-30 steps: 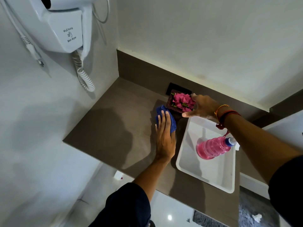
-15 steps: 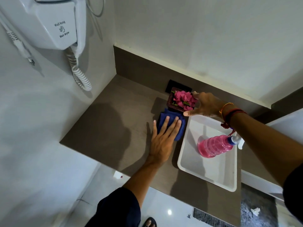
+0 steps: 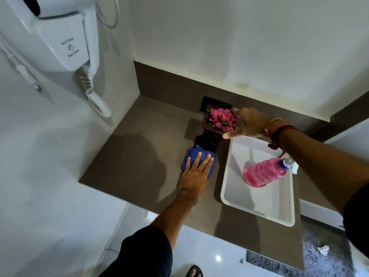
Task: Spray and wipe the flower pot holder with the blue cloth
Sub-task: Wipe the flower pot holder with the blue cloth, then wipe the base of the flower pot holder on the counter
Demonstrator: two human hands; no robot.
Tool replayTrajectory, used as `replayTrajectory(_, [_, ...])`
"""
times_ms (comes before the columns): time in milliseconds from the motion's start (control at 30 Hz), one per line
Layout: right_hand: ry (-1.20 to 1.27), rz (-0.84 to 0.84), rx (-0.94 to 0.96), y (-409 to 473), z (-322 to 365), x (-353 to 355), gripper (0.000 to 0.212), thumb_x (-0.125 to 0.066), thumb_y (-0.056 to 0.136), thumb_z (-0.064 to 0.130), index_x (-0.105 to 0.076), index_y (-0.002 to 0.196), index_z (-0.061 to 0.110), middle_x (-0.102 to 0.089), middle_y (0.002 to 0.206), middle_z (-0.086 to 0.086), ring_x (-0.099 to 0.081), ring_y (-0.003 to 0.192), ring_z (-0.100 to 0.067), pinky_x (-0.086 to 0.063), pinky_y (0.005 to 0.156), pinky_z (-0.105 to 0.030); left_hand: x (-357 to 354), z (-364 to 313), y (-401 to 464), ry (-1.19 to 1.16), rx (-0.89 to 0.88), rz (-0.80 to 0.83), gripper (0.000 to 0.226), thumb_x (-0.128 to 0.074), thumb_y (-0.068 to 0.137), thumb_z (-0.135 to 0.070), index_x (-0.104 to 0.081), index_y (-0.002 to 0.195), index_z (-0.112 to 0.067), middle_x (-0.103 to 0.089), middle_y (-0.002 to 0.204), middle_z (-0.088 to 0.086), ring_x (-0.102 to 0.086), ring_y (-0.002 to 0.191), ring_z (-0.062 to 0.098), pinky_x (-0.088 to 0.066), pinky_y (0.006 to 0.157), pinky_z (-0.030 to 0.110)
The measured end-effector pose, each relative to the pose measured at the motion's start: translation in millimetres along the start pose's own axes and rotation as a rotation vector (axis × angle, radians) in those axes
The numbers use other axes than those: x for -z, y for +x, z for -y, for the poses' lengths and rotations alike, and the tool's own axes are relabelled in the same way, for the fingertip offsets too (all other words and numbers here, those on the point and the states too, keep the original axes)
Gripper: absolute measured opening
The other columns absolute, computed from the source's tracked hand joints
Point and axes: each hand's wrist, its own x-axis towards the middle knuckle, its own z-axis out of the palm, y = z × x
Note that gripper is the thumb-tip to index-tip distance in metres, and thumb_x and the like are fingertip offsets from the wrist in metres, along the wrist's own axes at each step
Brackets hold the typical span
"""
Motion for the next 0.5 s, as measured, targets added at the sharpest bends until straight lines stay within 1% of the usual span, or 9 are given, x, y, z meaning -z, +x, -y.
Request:
replayTrajectory(67, [0.012,0.003,-0.002,1.1,-1.6,-0.7,0.105,-0.075,0.064,0.062,-0.033,0.143,0.007,-0.062,0.122,-0.017,-0.059,0.105,-0.033,-0.040,0.078,-0.031,11.2,-3.4,-0.6,0.000,0.030,0.117,0.091,-0.064,0.087,-0.012,-0.006,0.157,-0.019,-0.008,0.166,0.000,0.001,0.152,0.029,-0.004,0.122,0.055])
replayTrajectory(133, [0.028,0.002,0.000,1.0,-3.3,-1.9,0.103,-0.076,0.063,0.063,-0.036,0.140,0.008,-0.062,0.123,-0.016,-0.059,0.104,-0.032,-0.041,0.077,-0.030,30.0,-7.3,7.0,-0.014,0.070,0.273,0.083,-0.060,0.091,-0.013,-0.008,0.157,-0.019,-0.011,0.166,0.000,-0.003,0.152,0.030,-0.006,0.122,0.054])
replayTrajectory(233, [0.051,-0.002,-0.006,0.9,-2.6,-3.0,0.105,-0.077,0.063,0.062,-0.034,0.142,0.008,-0.056,0.133,-0.016,-0.057,0.115,-0.034,-0.045,0.081,-0.032,59.7,-6.4,18.8,-0.042,0.121,0.504,0.064,-0.043,0.099,-0.016,-0.014,0.156,-0.019,-0.014,0.165,0.000,-0.008,0.152,0.028,-0.013,0.121,0.053])
replayTrajectory(300, [0.122,-0.030,-0.023,-6.9,-2.2,-6.3,0.109,-0.075,0.064,0.063,-0.028,0.145,0.007,-0.045,0.145,-0.019,-0.049,0.126,-0.036,-0.044,0.096,-0.037,72.2,-5.3,10.9,-0.026,0.113,0.498,0.060,-0.043,0.099,-0.016,-0.019,0.154,-0.019,-0.018,0.164,0.001,-0.013,0.151,0.026,-0.018,0.119,0.056])
replayTrajectory(367, [0.313,-0.136,-0.084,-28.9,2.0,-21.5,0.108,-0.067,0.067,0.070,-0.029,0.145,0.007,-0.043,0.147,-0.018,-0.048,0.129,-0.035,-0.039,0.100,-0.034,76.3,-5.7,-8.4,0.011,0.077,0.345,0.065,-0.051,0.095,-0.013,-0.023,0.153,-0.019,-0.026,0.161,0.004,-0.020,0.149,0.025,-0.024,0.116,0.057])
replayTrajectory(400, [0.434,-0.243,-0.131,-43.8,5.2,-37.0,0.099,-0.059,0.070,0.075,-0.042,0.139,0.007,-0.054,0.138,-0.017,-0.055,0.122,-0.031,-0.043,0.098,-0.039,76.1,-7.0,-18.8,0.000,0.067,0.270,0.069,-0.053,0.093,-0.011,-0.020,0.154,-0.020,-0.027,0.161,0.005,-0.020,0.149,0.025,-0.025,0.116,0.056])
replayTrajectory(433, [0.533,-0.360,-0.190,-60.7,7.7,-57.6,0.085,-0.047,0.073,0.082,-0.061,0.116,0.010,-0.069,0.113,-0.012,-0.064,0.102,-0.026,-0.049,0.088,-0.041,76.0,-10.6,-26.9,-0.027,0.059,0.209,0.073,-0.053,0.093,-0.009,-0.017,0.155,-0.020,-0.026,0.161,0.005,-0.020,0.149,0.025,-0.025,0.117,0.054])
replayTrajectory(467, [0.596,-0.452,-0.247,-74.5,9.2,-83.1,0.080,-0.034,0.074,0.086,-0.067,0.084,0.014,-0.071,0.082,-0.006,-0.065,0.077,-0.020,-0.050,0.073,-0.043,76.6,-16.1,-32.7,-0.048,0.050,0.157,0.075,-0.052,0.092,-0.008,-0.013,0.156,-0.021,-0.026,0.161,0.005,-0.021,0.149,0.025,-0.027,0.117,0.052])
replayTrajectory(500, [0.652,-0.468,-0.315,-87.9,11.2,-106.4,0.082,-0.026,0.075,0.086,-0.062,0.066,0.013,-0.065,0.065,-0.003,-0.061,0.062,-0.020,-0.051,0.068,-0.043,77.4,-23.7,-36.2,-0.049,0.034,0.114,0.077,-0.052,0.092,-0.008,-0.011,0.156,-0.021,-0.025,0.162,0.005,-0.022,0.149,0.025,-0.028,0.117,0.051])
